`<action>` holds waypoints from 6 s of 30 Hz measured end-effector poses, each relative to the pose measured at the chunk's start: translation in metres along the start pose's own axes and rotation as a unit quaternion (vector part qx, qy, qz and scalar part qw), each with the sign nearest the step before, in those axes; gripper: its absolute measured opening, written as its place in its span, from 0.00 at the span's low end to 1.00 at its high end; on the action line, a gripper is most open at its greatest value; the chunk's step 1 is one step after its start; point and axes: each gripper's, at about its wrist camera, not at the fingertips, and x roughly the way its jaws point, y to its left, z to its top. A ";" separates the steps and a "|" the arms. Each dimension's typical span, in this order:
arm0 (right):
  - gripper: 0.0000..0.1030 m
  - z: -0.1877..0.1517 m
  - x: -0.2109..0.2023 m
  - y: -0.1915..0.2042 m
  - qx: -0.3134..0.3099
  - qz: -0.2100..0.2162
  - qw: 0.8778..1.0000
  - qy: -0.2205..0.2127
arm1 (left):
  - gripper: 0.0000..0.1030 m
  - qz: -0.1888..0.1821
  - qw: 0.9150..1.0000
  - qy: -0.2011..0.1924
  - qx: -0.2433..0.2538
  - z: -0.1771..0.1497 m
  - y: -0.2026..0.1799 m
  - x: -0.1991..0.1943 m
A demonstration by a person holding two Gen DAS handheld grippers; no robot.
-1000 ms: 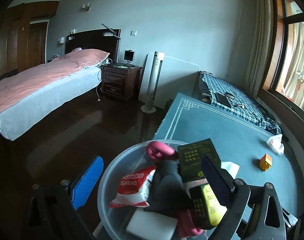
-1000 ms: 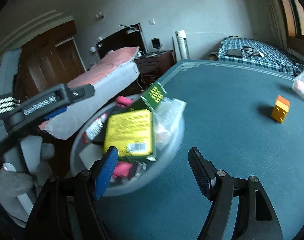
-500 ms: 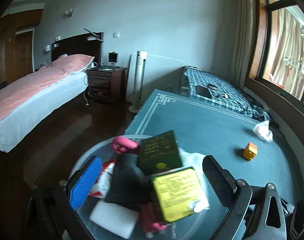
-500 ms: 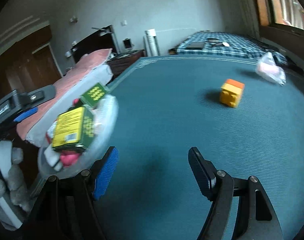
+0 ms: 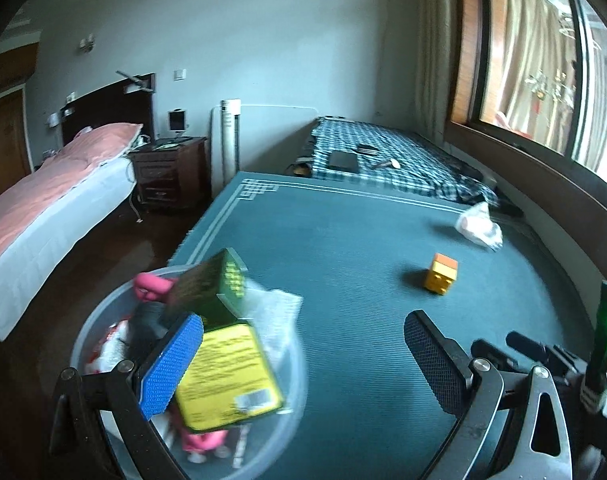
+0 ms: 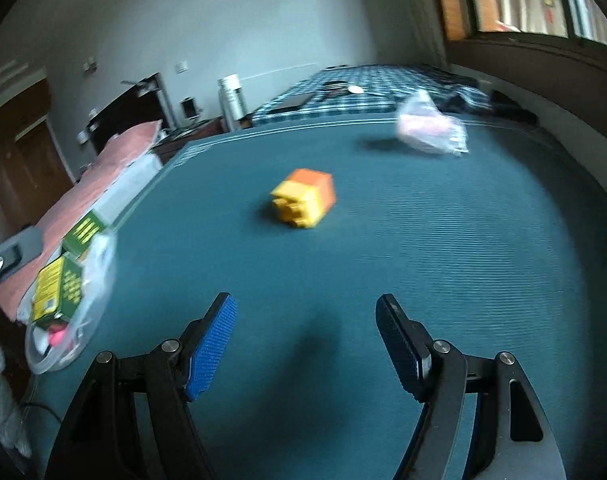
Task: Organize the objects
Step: 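Move both grippers toward the orange-yellow block and white mesh bag, then grasp the orange-yellow block with the left gripper while the right grasps the mesh bag, then carry the block and mesh bag to the bowl and release both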
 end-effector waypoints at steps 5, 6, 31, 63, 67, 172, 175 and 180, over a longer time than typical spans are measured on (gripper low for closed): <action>0.72 0.005 -0.001 -0.031 0.028 -0.018 0.999 -0.001 | 1.00 -0.012 1.000 0.009 0.023 0.000 -0.029 0.008; 0.72 0.008 -0.001 -0.038 0.032 -0.024 0.999 -0.003 | 1.00 -0.015 0.999 0.011 0.027 0.000 -0.035 0.010; 0.83 0.088 0.034 -0.125 0.081 -0.068 0.993 -0.043 | 1.00 -0.037 0.994 0.086 0.048 0.005 -0.117 0.114; 0.69 0.158 0.142 -0.110 -0.008 -0.092 0.996 0.004 | 0.48 -0.067 0.992 0.108 0.024 0.019 -0.130 0.172; 0.69 0.144 0.128 -0.112 0.011 -0.084 0.996 0.000 | 0.34 -0.075 0.991 0.105 0.018 0.020 -0.128 0.170; 0.83 -0.010 -0.032 0.244 -0.165 0.209 0.964 -0.021 | 0.95 0.108 0.991 -0.014 -0.076 -0.094 0.153 -0.070; 0.83 -0.018 -0.035 0.226 -0.147 0.194 0.970 -0.019 | 0.95 0.107 0.992 -0.011 -0.072 -0.094 0.151 -0.069; 0.83 -0.030 -0.037 0.192 -0.115 0.177 0.977 -0.006 | 0.95 0.105 0.992 -0.008 -0.066 -0.096 0.146 -0.072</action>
